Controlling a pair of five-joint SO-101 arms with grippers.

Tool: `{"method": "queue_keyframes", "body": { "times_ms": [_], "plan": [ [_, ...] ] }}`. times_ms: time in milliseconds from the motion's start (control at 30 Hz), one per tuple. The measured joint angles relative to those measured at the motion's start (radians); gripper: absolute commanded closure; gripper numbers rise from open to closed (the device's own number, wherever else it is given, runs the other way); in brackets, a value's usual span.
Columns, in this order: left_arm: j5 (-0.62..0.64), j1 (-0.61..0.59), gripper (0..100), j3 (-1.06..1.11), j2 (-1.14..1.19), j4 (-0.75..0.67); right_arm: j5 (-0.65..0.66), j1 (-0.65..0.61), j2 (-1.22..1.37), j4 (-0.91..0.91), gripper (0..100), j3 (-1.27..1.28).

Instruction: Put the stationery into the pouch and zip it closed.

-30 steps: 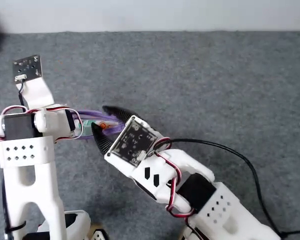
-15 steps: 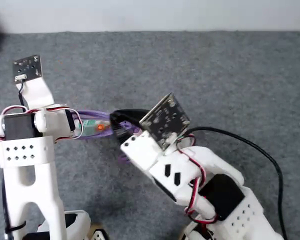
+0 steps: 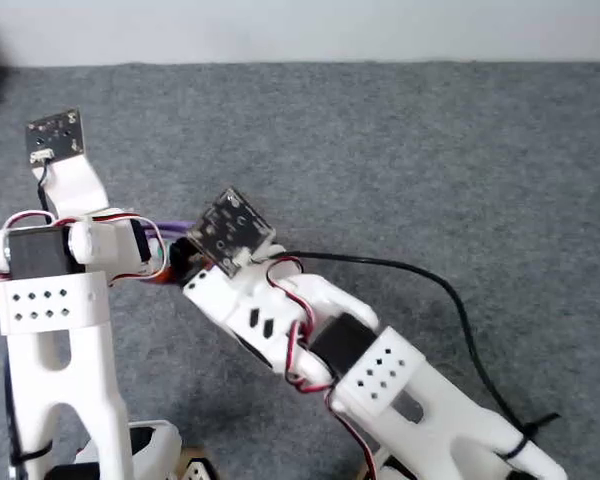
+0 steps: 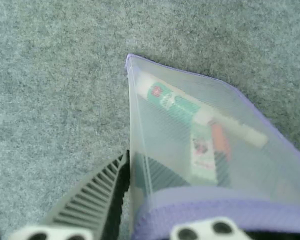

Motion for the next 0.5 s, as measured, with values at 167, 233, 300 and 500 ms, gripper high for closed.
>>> {"method": "queue_keyframes", "body": {
  "times_ms": [167, 233, 300, 500],
  "plan": [
    [0.002, 0.011, 99, -0.064, 0.002, 0.02, -0.002, 0.094, 0.008, -0.011, 99.1, -0.011],
    [0.002, 0.011, 98, -0.084, 0.005, 0.02, -0.002, 0.133, 0.014, -0.011, 99.1, -0.032],
    [0.002, 0.012, 96, -0.092, 0.014, 0.02, -0.002, 0.166, 0.038, -0.011, 99.1, -0.058],
    [0.002, 0.012, 95, -0.124, 0.068, 0.009, -0.026, 0.212, 0.183, -0.014, 99.1, -0.184]
  ]
}}
